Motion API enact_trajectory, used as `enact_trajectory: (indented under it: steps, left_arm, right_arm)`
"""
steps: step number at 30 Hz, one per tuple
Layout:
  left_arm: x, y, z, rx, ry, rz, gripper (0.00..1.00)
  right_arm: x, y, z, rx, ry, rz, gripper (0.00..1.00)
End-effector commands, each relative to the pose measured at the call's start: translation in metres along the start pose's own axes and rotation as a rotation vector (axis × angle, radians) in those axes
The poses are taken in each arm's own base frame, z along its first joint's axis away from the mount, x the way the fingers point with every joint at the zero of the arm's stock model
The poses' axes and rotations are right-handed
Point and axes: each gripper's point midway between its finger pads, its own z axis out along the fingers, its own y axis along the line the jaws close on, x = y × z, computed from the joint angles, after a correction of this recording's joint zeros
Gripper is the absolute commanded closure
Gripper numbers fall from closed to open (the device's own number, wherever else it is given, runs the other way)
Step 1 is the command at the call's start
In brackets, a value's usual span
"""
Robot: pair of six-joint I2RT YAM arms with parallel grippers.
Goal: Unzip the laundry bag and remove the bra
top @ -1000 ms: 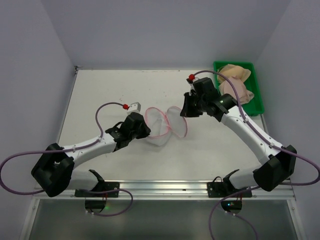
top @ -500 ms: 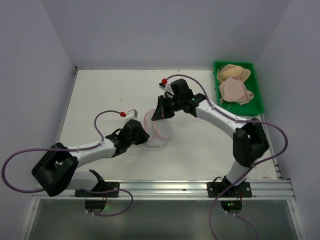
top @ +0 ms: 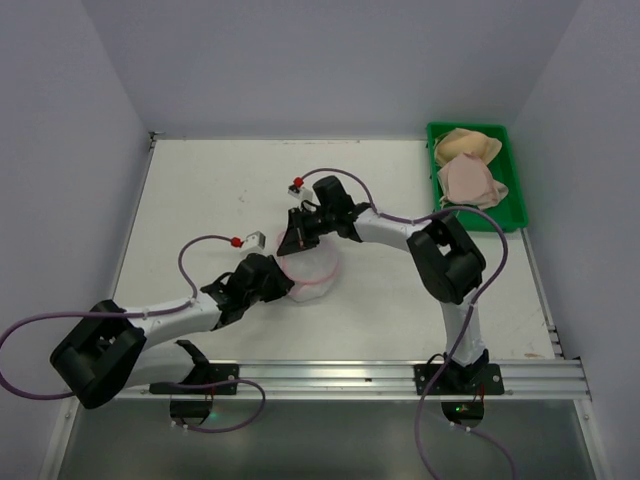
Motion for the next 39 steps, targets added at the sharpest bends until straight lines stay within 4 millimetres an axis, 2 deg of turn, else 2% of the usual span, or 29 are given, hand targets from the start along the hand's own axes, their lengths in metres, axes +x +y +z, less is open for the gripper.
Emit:
enact_trajectory:
  steps: [1, 4, 6, 8, 11, 14, 15, 16, 17, 19, 20, 22, 23, 24, 25, 26, 28, 31, 33, 34, 35, 36, 37, 38, 39]
  left_arm:
    - [-0.014, -0.013, -0.005, 0.052, -0.062, -0.022, 0.74]
    - [-0.014, -0.005, -0.008, 0.030, -0.075, -0.045, 0.69]
    - [-0.012, 0.002, -0.009, 0.002, -0.074, -0.053, 0.62]
    - [-0.012, 0.007, -0.012, -0.015, -0.075, -0.053, 0.53]
    - [-0.013, 0.012, -0.020, -0.034, -0.075, -0.055, 0.40]
    - [-0.019, 0.010, -0.035, -0.024, -0.092, -0.075, 0.32]
    - [-0.028, 0.002, -0.044, 0.009, -0.121, -0.087, 0.30]
    - [-0.035, 0.001, -0.050, -0.001, -0.142, -0.091, 0.24]
    - [-0.043, -0.002, -0.057, 0.005, -0.166, -0.095, 0.22]
    - [-0.068, -0.015, -0.077, 0.026, -0.238, -0.101, 0.16]
    - [-0.078, -0.020, -0.084, 0.038, -0.264, -0.080, 0.14]
    - [-0.104, -0.041, -0.105, 0.078, -0.320, -0.061, 0.09]
    - [-0.113, -0.046, -0.112, 0.078, -0.340, -0.034, 0.07]
    - [-0.119, -0.049, -0.114, 0.065, -0.346, -0.014, 0.06]
    - [-0.126, -0.050, -0.118, 0.053, -0.355, 0.028, 0.05]
    - [-0.142, -0.061, -0.126, 0.066, -0.386, 0.034, 0.05]
    - [-0.154, -0.069, -0.122, 0.056, -0.408, 0.073, 0.04]
    - [-0.173, -0.082, -0.111, 0.070, -0.428, 0.151, 0.04]
    - [-0.187, -0.085, -0.098, 0.056, -0.421, 0.161, 0.04]
    - [-0.191, -0.088, -0.094, 0.067, -0.413, 0.168, 0.04]
    - [-0.202, -0.081, -0.090, 0.037, -0.420, 0.173, 0.04]
    - [-0.210, -0.080, -0.083, 0.018, -0.414, 0.178, 0.04]
    - [-0.214, -0.076, -0.081, 0.012, -0.401, 0.180, 0.04]
    - [-0.228, -0.062, -0.081, -0.023, -0.415, 0.168, 0.04]
    - [-0.234, -0.058, -0.082, -0.033, -0.421, 0.163, 0.03]
  right_arm:
    - [-0.011, 0.003, 0.015, -0.074, -0.029, -0.030, 0.93]
    - [0.001, -0.015, 0.026, -0.066, 0.001, 0.017, 0.87]
    - [0.009, -0.022, 0.031, -0.069, 0.019, 0.049, 0.83]
    - [0.016, -0.033, 0.036, -0.058, 0.029, 0.078, 0.74]
    - [0.023, -0.037, 0.038, -0.058, 0.050, 0.095, 0.63]
    - [0.017, -0.025, 0.031, -0.074, 0.044, 0.062, 0.53]
    - [0.015, -0.020, 0.028, -0.079, 0.041, 0.051, 0.50]
    - [0.011, -0.015, 0.024, -0.078, 0.030, 0.029, 0.41]
    - [0.004, -0.003, 0.015, -0.075, 0.015, 0.006, 0.37]
    - [-0.006, 0.006, 0.006, -0.044, -0.017, -0.043, 0.28]
    - [-0.016, 0.022, -0.006, -0.044, -0.039, -0.074, 0.25]
    - [-0.024, 0.032, -0.018, -0.017, -0.060, -0.115, 0.16]
    - [-0.032, 0.049, -0.030, -0.014, -0.079, -0.144, 0.11]
    - [-0.038, 0.055, -0.037, -0.004, -0.093, -0.160, 0.03]
    - [-0.036, 0.052, -0.043, 0.048, -0.076, -0.159, 0.01]
    - [-0.054, 0.068, -0.052, 0.058, -0.107, -0.199, 0.01]
    - [-0.072, 0.062, -0.063, 0.165, -0.142, -0.242, 0.01]
    - [-0.098, 0.059, -0.101, 0.319, -0.221, -0.274, 0.01]
    - [-0.120, 0.046, -0.134, 0.424, -0.315, -0.261, 0.01]
    - [-0.127, 0.051, -0.158, 0.450, -0.374, -0.250, 0.01]
    - [-0.127, 0.041, -0.173, 0.489, -0.400, -0.215, 0.01]
    - [-0.137, 0.025, -0.203, 0.545, -0.465, -0.170, 0.01]
    - [-0.139, 0.034, -0.232, 0.550, -0.533, -0.149, 0.01]
    - [-0.131, 0.022, -0.247, 0.578, -0.548, -0.116, 0.01]
    - [-0.132, 0.015, -0.274, 0.591, -0.590, -0.091, 0.01]
